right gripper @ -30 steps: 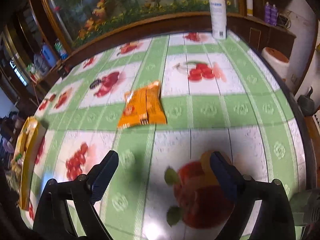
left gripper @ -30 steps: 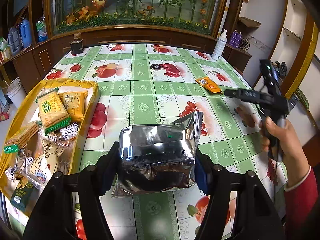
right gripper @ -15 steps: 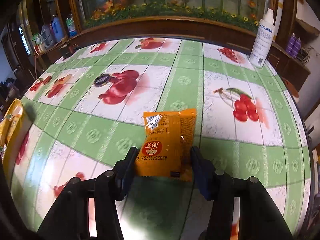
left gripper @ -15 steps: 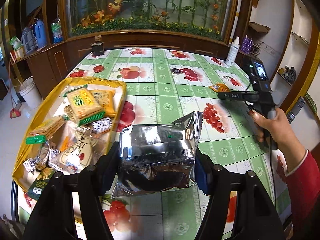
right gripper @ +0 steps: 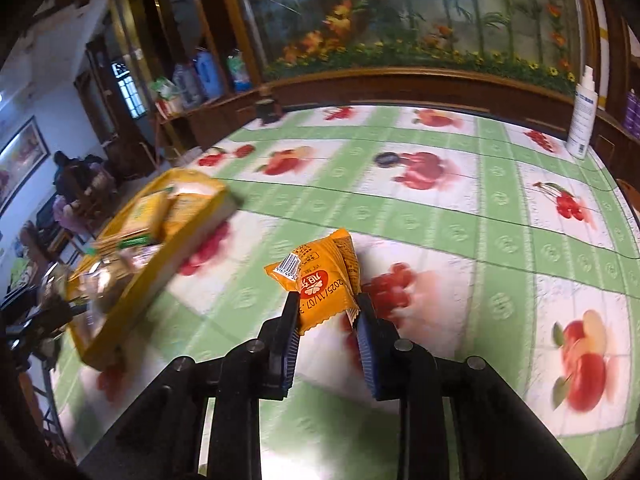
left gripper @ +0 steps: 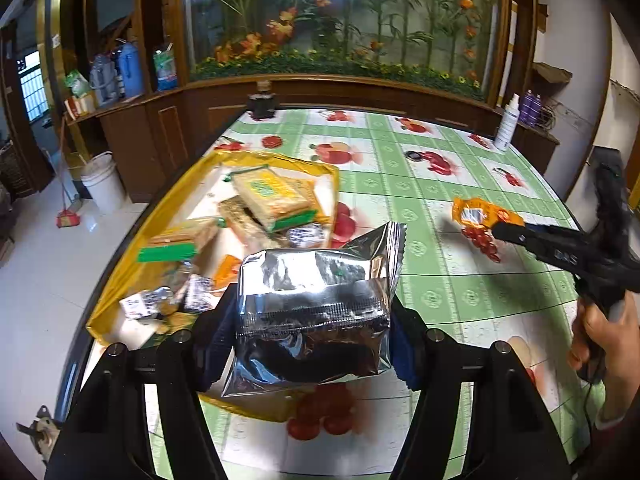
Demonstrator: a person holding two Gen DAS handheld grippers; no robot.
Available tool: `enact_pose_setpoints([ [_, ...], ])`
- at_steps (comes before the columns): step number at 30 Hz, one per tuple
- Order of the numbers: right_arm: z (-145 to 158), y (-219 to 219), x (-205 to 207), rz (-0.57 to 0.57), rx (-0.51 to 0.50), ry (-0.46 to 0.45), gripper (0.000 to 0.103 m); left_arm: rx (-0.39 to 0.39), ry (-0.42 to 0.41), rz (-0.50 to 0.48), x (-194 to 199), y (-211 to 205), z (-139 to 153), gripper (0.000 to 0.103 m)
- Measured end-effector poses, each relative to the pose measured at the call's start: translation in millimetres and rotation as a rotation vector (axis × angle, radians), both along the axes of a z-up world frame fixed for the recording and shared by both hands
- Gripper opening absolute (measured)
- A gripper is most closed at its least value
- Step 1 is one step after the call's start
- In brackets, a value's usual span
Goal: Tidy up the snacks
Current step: 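Carry the orange bag and silver foil pack over the white tray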
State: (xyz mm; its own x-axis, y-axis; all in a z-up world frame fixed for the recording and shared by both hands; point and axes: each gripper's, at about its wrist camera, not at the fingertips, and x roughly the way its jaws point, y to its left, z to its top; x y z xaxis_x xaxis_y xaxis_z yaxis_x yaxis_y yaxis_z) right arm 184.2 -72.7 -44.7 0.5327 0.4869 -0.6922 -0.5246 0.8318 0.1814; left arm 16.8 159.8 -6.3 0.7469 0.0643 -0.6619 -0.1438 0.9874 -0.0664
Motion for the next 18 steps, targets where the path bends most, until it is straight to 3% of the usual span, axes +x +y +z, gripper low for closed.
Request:
enact_pose_setpoints([
  [6,15,34,-44,0.093,0.101,-0.002,0.027,0.055,-0.035,0.079,-13,20,5,0.065],
  [18,31,98,-79,0.227,0.138,-0.012,0.027,0.094,-0.052,0.164,-27,49,4,0.065],
])
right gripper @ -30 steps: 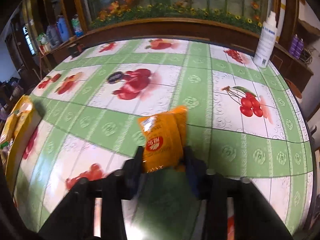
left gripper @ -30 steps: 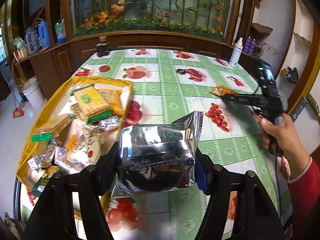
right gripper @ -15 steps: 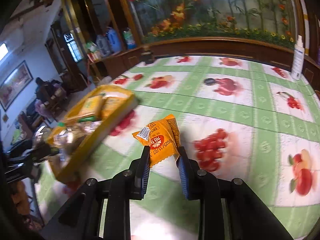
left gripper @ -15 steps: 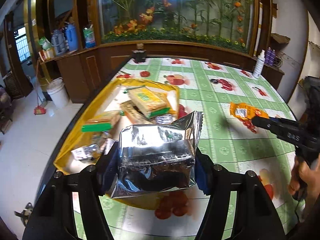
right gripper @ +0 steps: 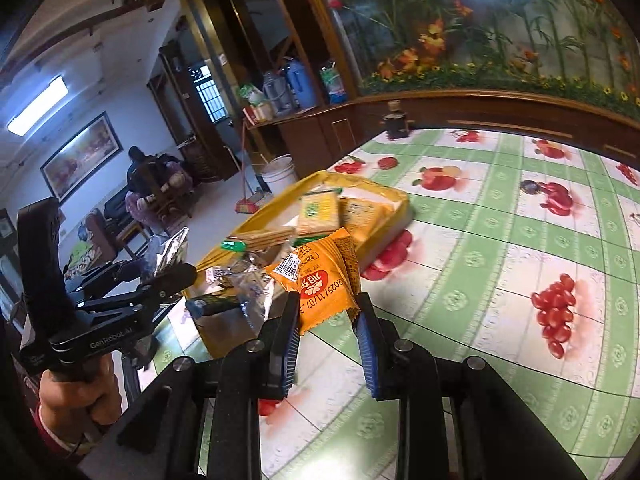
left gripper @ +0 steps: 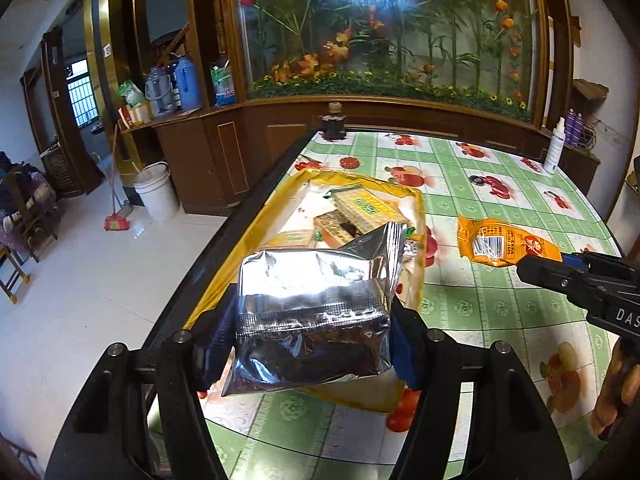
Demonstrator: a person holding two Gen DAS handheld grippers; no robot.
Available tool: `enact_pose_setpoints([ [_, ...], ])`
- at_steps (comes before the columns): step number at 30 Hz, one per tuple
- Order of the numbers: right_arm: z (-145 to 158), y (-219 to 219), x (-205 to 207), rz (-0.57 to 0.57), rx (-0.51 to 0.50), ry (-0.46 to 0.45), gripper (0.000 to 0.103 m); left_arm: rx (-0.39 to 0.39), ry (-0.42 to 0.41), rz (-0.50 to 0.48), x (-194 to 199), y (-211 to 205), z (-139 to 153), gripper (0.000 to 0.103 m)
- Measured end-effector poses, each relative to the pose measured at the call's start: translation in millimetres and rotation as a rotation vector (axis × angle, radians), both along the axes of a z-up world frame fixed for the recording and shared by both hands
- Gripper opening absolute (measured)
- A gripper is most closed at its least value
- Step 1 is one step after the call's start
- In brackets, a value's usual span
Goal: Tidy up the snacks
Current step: 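Carry the orange bag and silver foil pack over the white tray, then open the right gripper to drop the orange bag while the left releases the foil pack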
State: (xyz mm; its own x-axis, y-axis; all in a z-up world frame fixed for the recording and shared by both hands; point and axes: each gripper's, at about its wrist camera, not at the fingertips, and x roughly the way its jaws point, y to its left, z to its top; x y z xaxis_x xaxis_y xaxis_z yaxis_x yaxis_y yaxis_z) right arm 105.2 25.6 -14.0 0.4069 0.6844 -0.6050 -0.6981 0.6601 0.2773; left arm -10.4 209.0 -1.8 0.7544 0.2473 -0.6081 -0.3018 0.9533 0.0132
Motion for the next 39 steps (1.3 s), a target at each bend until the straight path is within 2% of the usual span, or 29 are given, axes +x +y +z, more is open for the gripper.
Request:
enact_pose_setpoints([
  [19,6,60,0,0.065,-0.043,-0.059,0.027,0.015,0.015,0.074,0,31,-9,0.065],
  [29,-3,95,31,0.057,-0.079,-0.056,0.027,0.012,0.058,0.099,37,44,-21,0.065],
  [39,-26,142,63,0.052,-0.16,-0.071,0.027,-0.004,0.109,0.064,71,38,-39,0.066],
])
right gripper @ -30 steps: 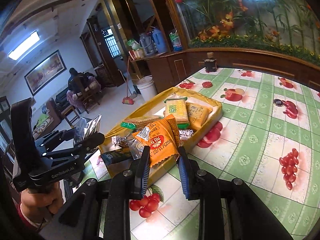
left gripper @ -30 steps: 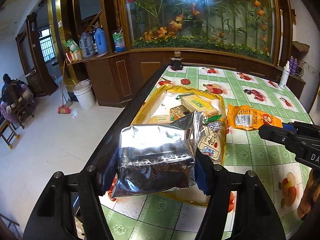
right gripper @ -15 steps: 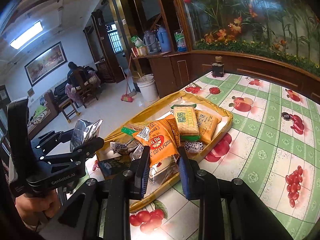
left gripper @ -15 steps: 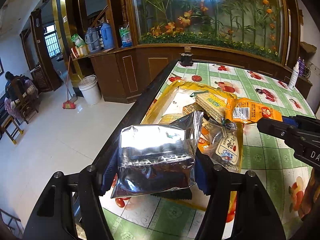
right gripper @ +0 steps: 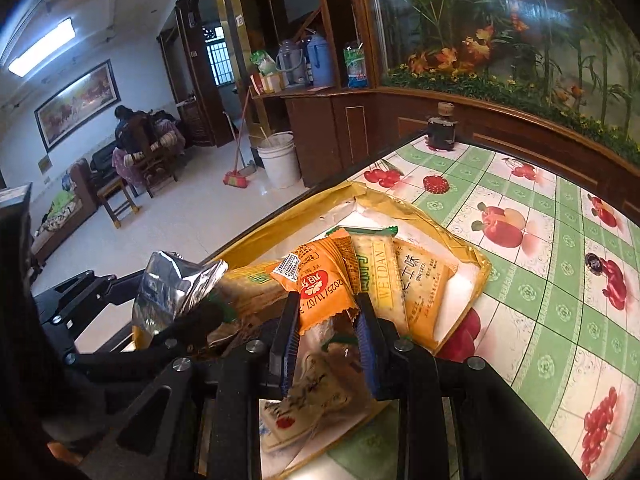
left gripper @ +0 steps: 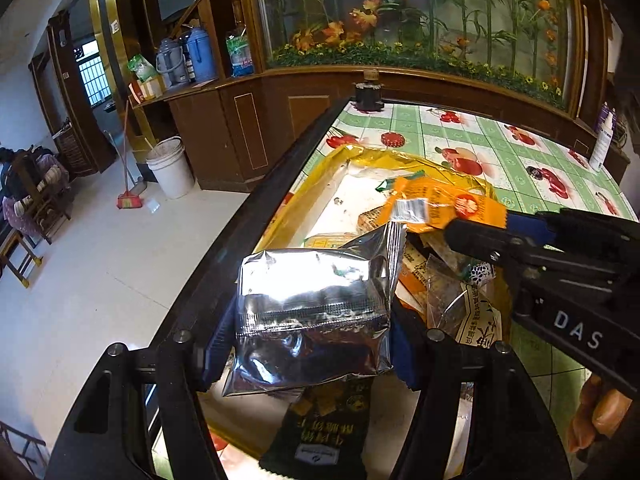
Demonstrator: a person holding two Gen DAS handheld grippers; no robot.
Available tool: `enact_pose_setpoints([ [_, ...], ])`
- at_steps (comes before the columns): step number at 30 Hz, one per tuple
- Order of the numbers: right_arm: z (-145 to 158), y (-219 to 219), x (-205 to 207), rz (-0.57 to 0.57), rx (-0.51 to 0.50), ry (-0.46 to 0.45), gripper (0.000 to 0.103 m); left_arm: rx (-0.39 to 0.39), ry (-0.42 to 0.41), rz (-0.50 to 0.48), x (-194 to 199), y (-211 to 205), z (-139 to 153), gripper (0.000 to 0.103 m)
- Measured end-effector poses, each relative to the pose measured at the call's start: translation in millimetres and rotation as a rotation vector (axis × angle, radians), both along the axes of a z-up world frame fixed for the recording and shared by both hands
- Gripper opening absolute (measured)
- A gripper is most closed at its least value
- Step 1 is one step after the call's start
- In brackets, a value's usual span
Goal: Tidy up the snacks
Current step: 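Open the right gripper to drop the orange bag while the left releases the foil pack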
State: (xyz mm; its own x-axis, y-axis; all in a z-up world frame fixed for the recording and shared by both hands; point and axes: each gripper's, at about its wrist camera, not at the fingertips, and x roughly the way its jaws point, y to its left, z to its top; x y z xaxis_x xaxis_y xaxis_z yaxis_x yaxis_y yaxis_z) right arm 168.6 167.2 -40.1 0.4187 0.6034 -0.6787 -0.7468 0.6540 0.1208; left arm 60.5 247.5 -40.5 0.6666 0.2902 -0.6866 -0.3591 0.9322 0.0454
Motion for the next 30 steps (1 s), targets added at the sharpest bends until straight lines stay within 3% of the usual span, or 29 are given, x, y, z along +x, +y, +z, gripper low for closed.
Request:
enact_pose_setpoints([
  [5,-3,10,7,0.021,0.0,0.009,0.032,0.004,0.031,-0.008,5,-2,-4,0.073],
  [7,-4,14,8,0.025,-0.015,0.008,0.047,0.012,0.032,0.006,5,-2,-4,0.074],
  [11,-3,11,4,0.022,-0.023,-0.006,0.054,0.002,0.028,0.032,1,3,-1,0.075],
  [13,-1,7,2,0.013,-0.018,-0.009,0.068,-0.005,0.018,0.04,-3,5,1,0.075],
  [24,13,-35,-17,-0.027,0.031,-0.023,0.074,0.017,-0.056,0.054,-29,-6,24,0.075],
  [26,15,-43,-21,-0.032,0.037,-0.023,0.076,0.027,-0.064,0.061,-34,-10,28,0.078],
  [27,16,-47,-24,-0.034,0.037,-0.024,0.077,0.035,-0.066,0.066,-38,-12,30,0.084],
  [30,18,-59,-31,-0.033,0.04,-0.025,0.082,0.055,-0.08,0.067,-48,-19,37,0.085],
])
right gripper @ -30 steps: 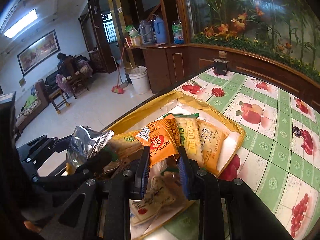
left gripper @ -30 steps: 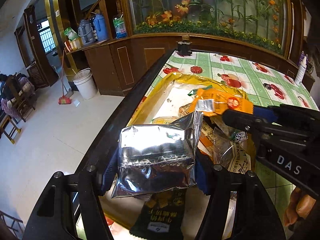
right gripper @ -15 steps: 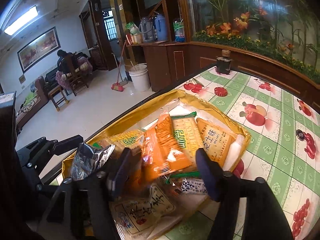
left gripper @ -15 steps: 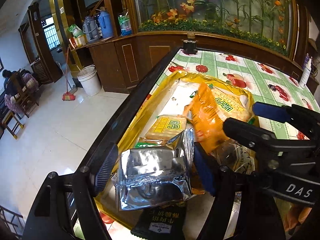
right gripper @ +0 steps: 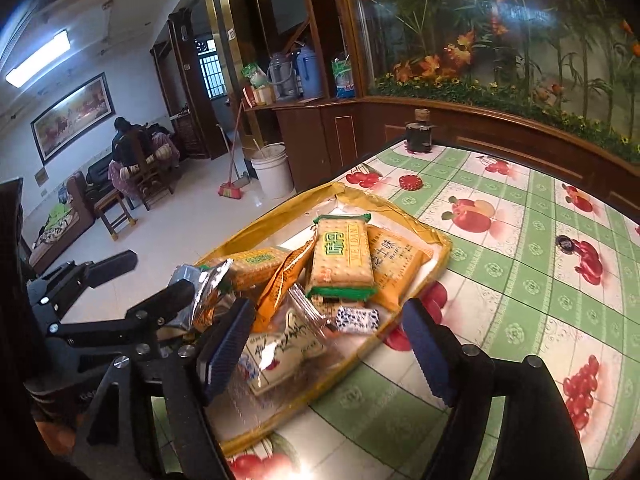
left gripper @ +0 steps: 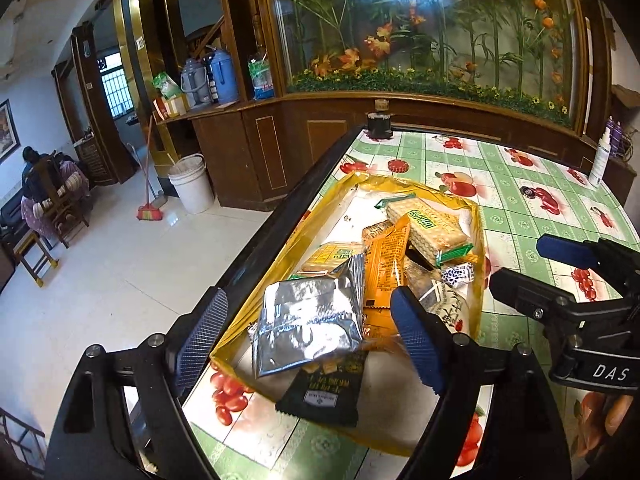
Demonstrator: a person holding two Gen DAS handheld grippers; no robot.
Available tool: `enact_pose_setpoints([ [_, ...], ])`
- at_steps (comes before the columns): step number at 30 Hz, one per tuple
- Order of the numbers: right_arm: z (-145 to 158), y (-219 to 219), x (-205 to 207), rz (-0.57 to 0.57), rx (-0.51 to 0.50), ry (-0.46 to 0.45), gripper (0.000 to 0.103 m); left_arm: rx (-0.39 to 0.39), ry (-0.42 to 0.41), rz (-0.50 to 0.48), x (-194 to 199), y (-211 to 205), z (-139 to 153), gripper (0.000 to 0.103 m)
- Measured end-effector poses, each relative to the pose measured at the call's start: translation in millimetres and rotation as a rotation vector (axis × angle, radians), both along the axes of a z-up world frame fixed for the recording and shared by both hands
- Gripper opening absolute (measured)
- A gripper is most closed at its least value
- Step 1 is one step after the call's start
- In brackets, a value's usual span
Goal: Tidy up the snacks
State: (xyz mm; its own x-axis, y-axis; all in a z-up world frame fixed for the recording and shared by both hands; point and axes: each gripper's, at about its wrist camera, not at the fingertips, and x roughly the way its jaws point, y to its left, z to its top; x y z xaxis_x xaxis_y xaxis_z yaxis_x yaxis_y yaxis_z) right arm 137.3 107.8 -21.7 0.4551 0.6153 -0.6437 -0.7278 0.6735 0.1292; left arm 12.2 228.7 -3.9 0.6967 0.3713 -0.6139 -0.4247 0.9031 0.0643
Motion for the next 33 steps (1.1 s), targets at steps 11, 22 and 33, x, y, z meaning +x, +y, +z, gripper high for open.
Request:
enact_pose_setpoints([
  [11,10,-30,-46,0.083,-0.016,-0.04,0.085,0.004,-0.033,-0.033,-42,-22,20,0.085],
  [22,12,-34,-80,0.22,-0.089,-0.097,0.085,0.034,-0.054,-0.034,-75,-37,32,0.085],
  [33,6,-27,-101,0.309,-0.149,-0.123,0.085,0.041,-0.058,0.002,-88,-32,30,0.091],
])
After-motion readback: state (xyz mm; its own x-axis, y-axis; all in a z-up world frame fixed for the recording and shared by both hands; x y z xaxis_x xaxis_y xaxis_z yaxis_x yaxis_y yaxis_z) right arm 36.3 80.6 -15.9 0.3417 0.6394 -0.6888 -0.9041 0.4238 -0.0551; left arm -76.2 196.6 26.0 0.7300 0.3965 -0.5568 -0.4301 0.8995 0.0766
